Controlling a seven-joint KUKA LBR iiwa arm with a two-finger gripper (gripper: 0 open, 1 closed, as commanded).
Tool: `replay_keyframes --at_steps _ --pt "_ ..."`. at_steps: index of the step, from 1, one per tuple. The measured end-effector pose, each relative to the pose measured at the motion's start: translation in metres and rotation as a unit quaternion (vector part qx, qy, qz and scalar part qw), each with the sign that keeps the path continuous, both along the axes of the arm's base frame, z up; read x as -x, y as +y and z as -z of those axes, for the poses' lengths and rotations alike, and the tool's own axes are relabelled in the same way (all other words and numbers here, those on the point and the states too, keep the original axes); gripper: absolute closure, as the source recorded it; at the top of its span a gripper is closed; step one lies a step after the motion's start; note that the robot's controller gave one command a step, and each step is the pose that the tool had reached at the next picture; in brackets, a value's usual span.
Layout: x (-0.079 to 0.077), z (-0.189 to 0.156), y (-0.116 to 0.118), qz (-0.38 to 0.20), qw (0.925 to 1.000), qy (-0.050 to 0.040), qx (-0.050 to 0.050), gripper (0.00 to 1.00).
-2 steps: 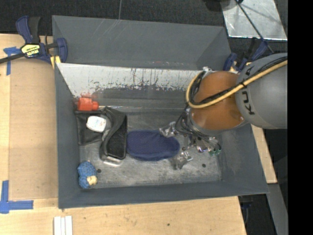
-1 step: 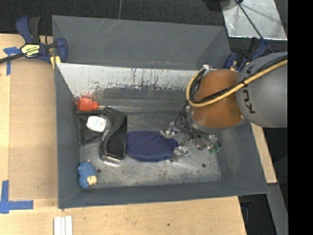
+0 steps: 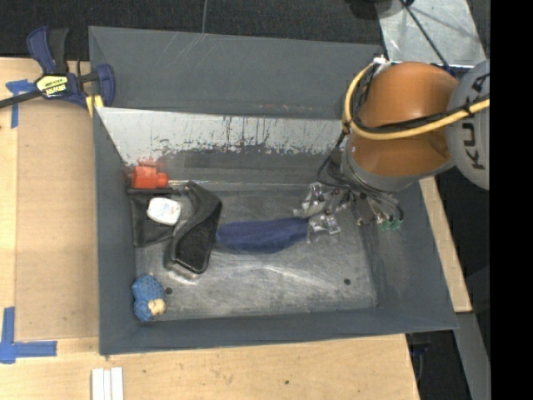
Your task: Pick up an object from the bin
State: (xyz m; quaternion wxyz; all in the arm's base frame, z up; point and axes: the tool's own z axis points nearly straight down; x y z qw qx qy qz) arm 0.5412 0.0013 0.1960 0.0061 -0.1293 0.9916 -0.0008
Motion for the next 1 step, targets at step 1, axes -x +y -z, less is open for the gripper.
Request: replay_keyframes --at_steps 1 --pt "-0.0011 -0.0788 -0.0059 0.008 1.0000 0.0000 0.000 1.00"
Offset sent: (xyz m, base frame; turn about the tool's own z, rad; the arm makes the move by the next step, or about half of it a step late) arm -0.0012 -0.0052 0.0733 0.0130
